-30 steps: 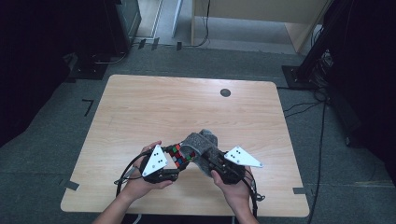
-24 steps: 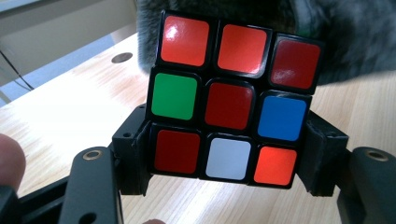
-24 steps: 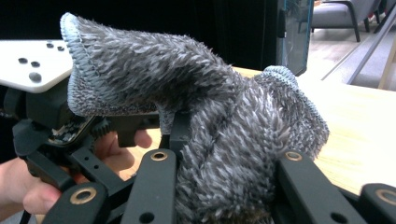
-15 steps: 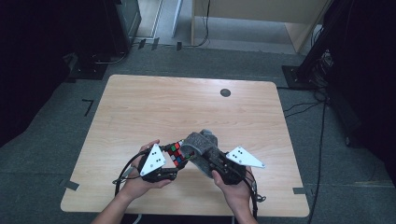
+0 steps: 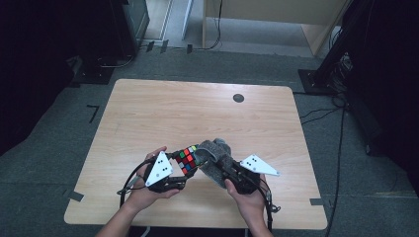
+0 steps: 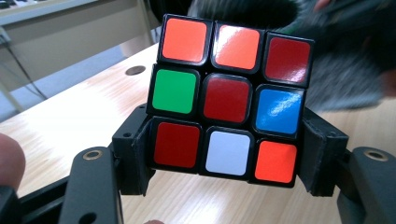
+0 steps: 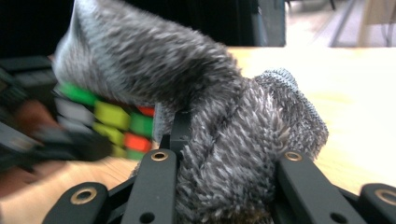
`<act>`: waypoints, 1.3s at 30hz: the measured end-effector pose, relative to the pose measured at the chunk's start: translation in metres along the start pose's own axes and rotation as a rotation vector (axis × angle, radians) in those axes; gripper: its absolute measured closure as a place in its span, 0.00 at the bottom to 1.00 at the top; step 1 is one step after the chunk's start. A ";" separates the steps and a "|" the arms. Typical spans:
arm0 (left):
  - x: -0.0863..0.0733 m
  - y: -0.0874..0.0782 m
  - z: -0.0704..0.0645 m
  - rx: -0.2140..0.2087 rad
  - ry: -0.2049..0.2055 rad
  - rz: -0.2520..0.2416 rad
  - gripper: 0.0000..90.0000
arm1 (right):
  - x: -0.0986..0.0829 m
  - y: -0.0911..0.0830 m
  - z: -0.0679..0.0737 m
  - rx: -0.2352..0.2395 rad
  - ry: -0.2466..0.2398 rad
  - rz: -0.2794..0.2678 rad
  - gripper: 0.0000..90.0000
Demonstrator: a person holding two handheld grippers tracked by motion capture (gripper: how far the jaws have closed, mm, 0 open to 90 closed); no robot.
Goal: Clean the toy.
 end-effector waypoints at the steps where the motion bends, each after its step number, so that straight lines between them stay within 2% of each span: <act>1: -0.001 0.001 0.000 0.001 0.002 0.005 0.37 | 0.005 -0.004 0.005 0.025 0.001 -0.020 0.79; 3: -0.001 0.002 -0.001 -0.005 -0.005 0.006 0.37 | 0.014 -0.011 0.019 0.108 0.009 -0.060 0.79; 6: 0.002 0.001 -0.005 -0.020 -0.002 -0.013 0.37 | 0.017 -0.016 0.038 0.164 -0.024 -0.077 0.79; 8: 0.005 -0.001 -0.006 -0.019 0.011 -0.019 0.37 | 0.013 -0.012 0.040 0.140 -0.063 -0.058 0.79; 9: 0.005 -0.001 -0.006 -0.018 0.012 -0.018 0.37 | 0.010 -0.010 0.037 0.134 -0.063 -0.065 0.79; 10: 0.005 -0.002 -0.005 -0.023 0.006 -0.023 0.37 | 0.008 -0.008 0.032 0.124 -0.043 -0.052 0.79; 12: 0.005 -0.004 -0.003 -0.025 0.000 -0.031 0.37 | 0.003 -0.002 0.018 0.049 -0.053 -0.003 0.79; 14: 0.003 -0.003 -0.001 -0.022 0.001 -0.027 0.37 | 0.001 -0.001 0.011 0.024 -0.035 0.012 0.79; 17: 0.001 0.000 -0.003 -0.017 0.021 -0.005 0.37 | 0.007 -0.005 0.012 0.057 -0.010 -0.019 0.79; 21: 0.002 0.002 -0.009 -0.032 0.041 -0.005 0.37 | 0.017 -0.015 0.031 0.115 -0.052 -0.075 0.78; 23: 0.004 0.001 -0.012 -0.047 0.052 -0.020 0.37 | 0.017 -0.014 0.036 0.134 -0.054 -0.075 0.77; 25: 0.005 -0.001 -0.013 -0.046 0.060 -0.026 0.37 | 0.013 -0.010 0.033 0.135 -0.050 -0.051 0.77; 27: 0.004 -0.002 -0.011 -0.044 0.058 -0.023 0.37 | 0.009 -0.007 0.025 0.134 -0.003 -0.035 0.78; 29: 0.005 -0.003 -0.009 -0.047 0.046 -0.031 0.37 | 0.007 -0.004 0.015 0.071 -0.013 0.002 0.78; 31: 0.003 -0.001 -0.008 -0.043 0.055 -0.017 0.37 | 0.008 -0.005 0.011 0.070 0.002 -0.004 0.78; 32: 0.002 0.000 -0.009 -0.040 0.059 -0.010 0.37 | 0.011 -0.007 0.012 0.079 0.012 -0.014 0.78; 35: -0.002 0.005 -0.013 -0.033 0.097 0.026 0.37 | 0.017 -0.012 0.022 0.101 -0.004 -0.039 0.78; 39: -0.001 0.010 -0.020 -0.035 0.110 0.030 0.37 | 0.017 -0.015 0.038 0.151 -0.002 -0.040 0.78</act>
Point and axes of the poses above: each handheld gripper's, and its own axes: y roughly forward along the jaws, x roughly out of its top, z roughly to its left, the point moved 5 cm from there along y, roughly forward along the jaws, and after that the axes turned 9 degrees about -x, right-handed, at the moved point
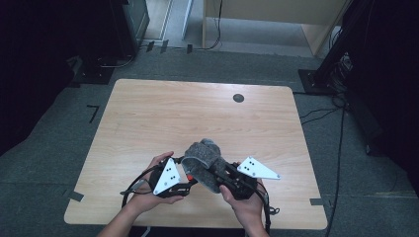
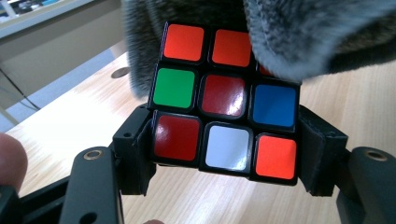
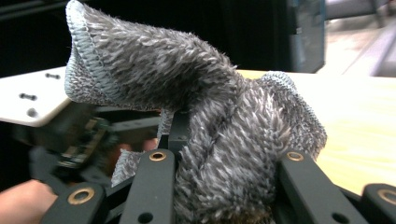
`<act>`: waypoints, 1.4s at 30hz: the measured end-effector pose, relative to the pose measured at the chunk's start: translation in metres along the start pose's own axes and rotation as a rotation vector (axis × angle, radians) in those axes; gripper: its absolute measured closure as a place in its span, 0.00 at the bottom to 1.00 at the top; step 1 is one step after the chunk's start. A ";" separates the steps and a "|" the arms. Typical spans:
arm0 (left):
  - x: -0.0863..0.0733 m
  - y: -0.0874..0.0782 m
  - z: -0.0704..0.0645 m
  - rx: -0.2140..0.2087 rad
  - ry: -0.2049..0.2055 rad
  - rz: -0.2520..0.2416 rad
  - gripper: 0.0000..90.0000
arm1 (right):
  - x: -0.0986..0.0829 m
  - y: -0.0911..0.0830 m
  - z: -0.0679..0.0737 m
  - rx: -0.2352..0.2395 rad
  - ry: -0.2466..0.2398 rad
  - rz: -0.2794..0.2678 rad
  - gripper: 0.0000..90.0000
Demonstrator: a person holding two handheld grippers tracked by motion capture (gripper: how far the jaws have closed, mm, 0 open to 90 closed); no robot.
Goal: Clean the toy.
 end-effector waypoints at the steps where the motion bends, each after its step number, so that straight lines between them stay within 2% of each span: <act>1: 0.000 0.000 0.000 0.009 0.011 0.011 0.37 | -0.001 0.001 0.003 0.012 0.003 0.005 0.78; 3: 0.000 -0.001 0.000 0.012 0.015 0.012 0.37 | -0.002 0.003 0.006 0.006 -0.018 0.010 0.78; 4: 0.001 -0.002 0.001 0.010 0.003 0.001 0.37 | -0.004 0.004 0.005 0.000 -0.020 0.016 0.78; 7: 0.002 -0.006 0.005 0.007 -0.018 -0.019 0.37 | -0.007 0.006 -0.006 -0.008 0.034 0.026 0.78; 11: 0.000 -0.007 0.009 0.018 -0.020 -0.007 0.37 | -0.010 0.007 -0.020 -0.045 0.060 0.045 0.78; 14: -0.003 -0.004 0.008 0.026 -0.012 0.017 0.37 | -0.006 0.005 -0.016 -0.028 0.046 0.025 0.78; 18: 0.002 -0.006 0.004 0.005 -0.016 -0.010 0.37 | -0.009 0.007 -0.009 -0.007 0.023 0.034 0.78; 21: 0.003 -0.008 0.005 -0.002 -0.028 -0.029 0.37 | -0.010 0.008 -0.015 0.020 0.082 0.026 0.78; 25: 0.004 -0.011 0.009 0.004 -0.026 -0.039 0.38 | -0.012 0.009 -0.025 -0.007 0.114 0.046 0.78; 27: 0.002 -0.010 0.008 0.017 -0.015 -0.028 0.38 | -0.010 0.007 -0.026 -0.011 0.119 0.036 0.78; 29: 0.002 -0.008 0.007 0.016 -0.003 -0.018 0.38 | -0.005 0.003 -0.020 0.013 0.125 0.015 0.78; 31: 0.003 -0.008 0.005 0.008 -0.007 -0.028 0.38 | 0.000 0.001 -0.011 0.045 0.102 0.001 0.78; 33: 0.006 -0.010 0.004 -0.008 -0.014 -0.049 0.38 | -0.001 0.003 -0.007 0.054 0.089 0.012 0.78; 35: 0.006 -0.010 0.005 -0.003 -0.012 -0.039 0.38 | -0.004 0.005 -0.010 0.062 0.106 0.008 0.78; 36: 0.005 -0.010 0.005 0.000 -0.016 -0.038 0.38 | -0.006 0.006 -0.014 0.044 0.115 0.023 0.78; 38: 0.002 -0.008 0.008 0.013 -0.023 0.001 0.38 | -0.009 0.007 -0.023 -0.035 0.095 0.045 0.78; 40: -0.001 -0.003 0.009 0.028 -0.030 0.071 0.38 | -0.008 0.005 -0.024 -0.082 0.050 0.028 0.78; 42: -0.004 0.003 0.010 0.057 -0.042 0.143 0.37 | -0.005 0.004 -0.014 -0.111 -0.073 0.003 0.77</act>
Point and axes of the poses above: each handheld gripper's, and its own axes: y roughly forward along the jaws, x roughly out of its top, z roughly to its left, the point moved 5 cm from there along y, roughly forward along the jaws, and after that the axes turned 9 degrees about -x, right-handed, at the moved point
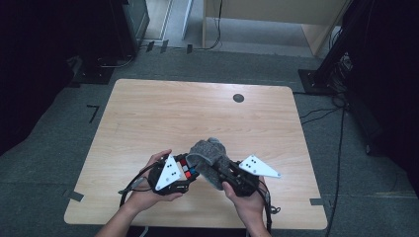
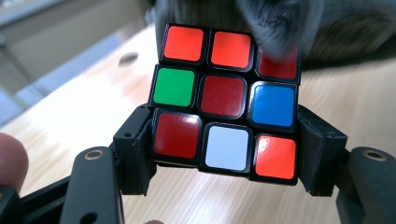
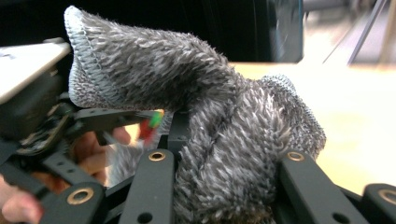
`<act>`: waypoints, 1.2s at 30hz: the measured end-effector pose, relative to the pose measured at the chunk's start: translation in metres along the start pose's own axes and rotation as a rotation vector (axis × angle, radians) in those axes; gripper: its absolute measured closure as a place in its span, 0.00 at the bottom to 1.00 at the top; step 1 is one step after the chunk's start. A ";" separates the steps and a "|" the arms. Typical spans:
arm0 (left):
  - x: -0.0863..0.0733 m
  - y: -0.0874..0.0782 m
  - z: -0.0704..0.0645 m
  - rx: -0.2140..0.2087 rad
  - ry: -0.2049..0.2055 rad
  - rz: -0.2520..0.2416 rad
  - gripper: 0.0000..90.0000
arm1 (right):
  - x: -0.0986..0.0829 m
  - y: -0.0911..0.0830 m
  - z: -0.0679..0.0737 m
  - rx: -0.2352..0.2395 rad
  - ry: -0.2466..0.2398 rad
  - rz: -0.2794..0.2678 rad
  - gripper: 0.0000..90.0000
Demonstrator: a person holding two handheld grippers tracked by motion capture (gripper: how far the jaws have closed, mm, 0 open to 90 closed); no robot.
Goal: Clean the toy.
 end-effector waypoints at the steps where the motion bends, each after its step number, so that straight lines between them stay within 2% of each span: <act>1: 0.000 0.002 -0.001 0.000 -0.012 0.021 0.37 | 0.001 0.001 0.006 -0.023 -0.103 -0.020 0.76; 4: 0.004 0.003 -0.004 -0.007 -0.040 0.057 0.38 | -0.009 0.008 0.022 -0.155 -0.415 -0.015 0.76; 5: 0.005 0.003 -0.004 0.002 -0.038 0.068 0.37 | -0.014 0.011 0.023 -0.205 -0.492 -0.019 0.76; 7: 0.006 0.002 -0.003 -0.004 -0.046 0.072 0.37 | -0.018 0.015 0.018 -0.293 -0.609 -0.012 0.76; 8: 0.006 0.001 -0.002 -0.015 -0.061 0.064 0.38 | -0.019 0.015 0.015 -0.310 -0.612 -0.001 0.76; 9: 0.005 0.000 0.000 -0.022 -0.067 0.060 0.37 | -0.019 0.015 0.011 -0.321 -0.588 0.017 0.76; 11: 0.004 -0.001 0.004 -0.020 -0.080 0.055 0.37 | -0.018 0.016 -0.001 -0.320 -0.499 0.056 0.76; 13: 0.002 -0.002 0.007 -0.020 -0.093 0.058 0.38 | -0.023 0.020 -0.016 -0.334 -0.433 0.120 0.74; 16: -0.002 -0.003 0.012 -0.012 -0.102 0.060 0.37 | -0.042 0.030 -0.037 -0.304 -0.357 0.209 0.72; 18: -0.003 -0.004 0.017 -0.003 -0.111 0.056 0.37 | -0.053 0.035 -0.050 -0.268 -0.271 0.252 0.70; 19: -0.004 -0.006 0.019 0.000 -0.115 0.053 0.37 | -0.056 0.037 -0.055 -0.257 -0.244 0.265 0.67; 22: -0.004 -0.011 0.025 -0.001 -0.141 0.028 0.37 | -0.058 0.039 -0.064 -0.206 -0.195 0.281 0.49; 25: -0.004 -0.014 0.029 0.009 -0.148 0.015 0.37 | -0.061 0.037 -0.071 -0.153 -0.156 0.375 0.29; 26: -0.005 -0.016 0.031 0.013 -0.149 0.014 0.38 | -0.060 0.034 -0.073 -0.148 -0.150 0.388 0.24; 28: -0.005 -0.017 0.032 0.014 -0.155 0.006 0.37 | -0.053 0.028 -0.075 -0.120 -0.127 0.383 0.20; 31: -0.004 -0.019 0.033 0.017 -0.154 -0.003 0.37 | -0.038 0.019 -0.074 -0.075 -0.088 0.312 0.21; 34: -0.003 -0.018 0.031 0.012 -0.147 -0.008 0.37 | -0.039 0.022 -0.073 -0.121 -0.079 0.267 0.33; 36: -0.003 -0.017 0.029 0.009 -0.143 -0.012 0.37 | -0.052 0.032 -0.073 -0.184 -0.083 0.317 0.37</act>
Point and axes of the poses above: each handheld gripper's, and its own axes: y roughly forward along the jaws, x roughly out of its top, z roughly to its left, the point moved 5 cm from there along y, roughly forward along the jaws, and after that the axes turned 9 degrees about -x, right-handed, at the moved point
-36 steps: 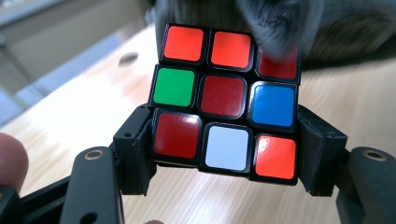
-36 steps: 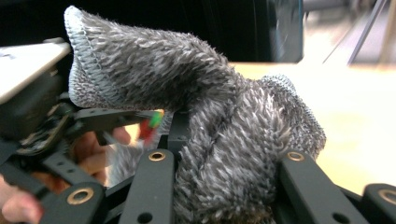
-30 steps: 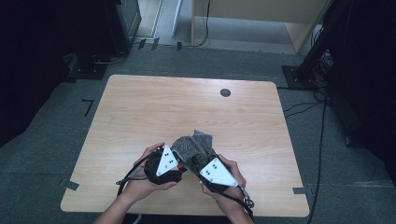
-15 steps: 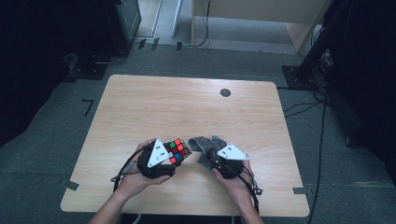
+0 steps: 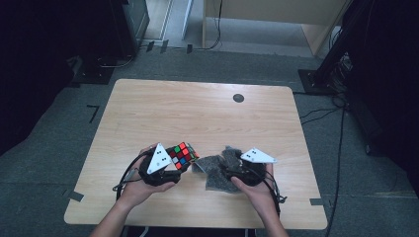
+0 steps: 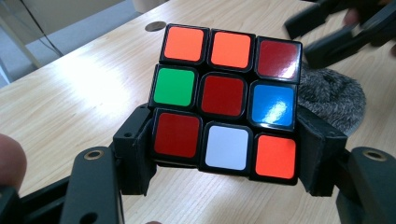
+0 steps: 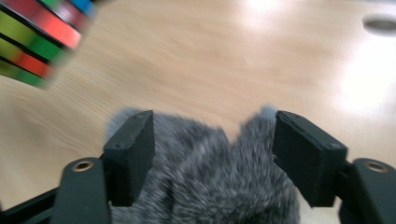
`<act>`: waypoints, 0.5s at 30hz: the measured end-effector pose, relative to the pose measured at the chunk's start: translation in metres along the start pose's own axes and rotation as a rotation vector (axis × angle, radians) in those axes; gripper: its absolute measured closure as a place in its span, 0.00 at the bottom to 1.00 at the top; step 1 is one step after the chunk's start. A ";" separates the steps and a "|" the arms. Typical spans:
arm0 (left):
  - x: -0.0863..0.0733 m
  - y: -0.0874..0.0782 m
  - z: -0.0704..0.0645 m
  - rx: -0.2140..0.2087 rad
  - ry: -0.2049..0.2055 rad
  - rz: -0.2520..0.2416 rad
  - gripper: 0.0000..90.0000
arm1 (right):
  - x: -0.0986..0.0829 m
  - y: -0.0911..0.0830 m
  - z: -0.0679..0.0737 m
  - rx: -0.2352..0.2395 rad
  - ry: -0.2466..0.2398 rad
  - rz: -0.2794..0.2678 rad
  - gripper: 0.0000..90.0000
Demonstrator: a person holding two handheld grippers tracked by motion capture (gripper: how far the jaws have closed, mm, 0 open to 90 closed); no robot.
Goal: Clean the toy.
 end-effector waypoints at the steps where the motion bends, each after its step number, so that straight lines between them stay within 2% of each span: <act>1: 0.000 0.000 -0.001 -0.002 0.003 -0.001 0.37 | -0.004 0.005 0.001 -0.020 -0.002 0.026 0.39; 3: 0.001 0.000 -0.001 -0.001 0.003 -0.008 0.37 | -0.015 0.016 0.000 -0.066 0.011 0.079 0.42; 5: 0.001 -0.001 0.000 -0.002 0.001 -0.016 0.37 | -0.022 0.023 -0.001 -0.066 0.026 0.118 0.46; 9: 0.002 -0.004 0.000 -0.027 -0.016 -0.064 0.37 | -0.030 0.028 0.001 -0.077 -0.020 0.152 0.51; 12: 0.004 -0.008 0.001 -0.048 -0.023 -0.106 0.37 | -0.032 0.028 0.003 -0.112 -0.067 0.152 0.57; 13: 0.004 -0.009 0.001 -0.059 -0.032 -0.127 0.37 | -0.033 0.028 0.003 -0.124 -0.081 0.152 0.61; 14: 0.005 -0.011 0.001 -0.067 -0.037 -0.140 0.37 | -0.034 0.027 0.004 -0.130 -0.103 0.155 0.69; 15: 0.006 -0.012 0.002 -0.077 -0.042 -0.158 0.37 | -0.034 0.027 0.004 -0.125 -0.107 0.160 0.74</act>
Point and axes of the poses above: each handheld gripper's, and its own axes: y roughly forward along the jaws, x roughly out of its top, z roughly to its left, the point moved 5 cm from there along y, roughly forward along the jaws, and after that the axes turned 9 degrees about -x, right-handed, at the moved point
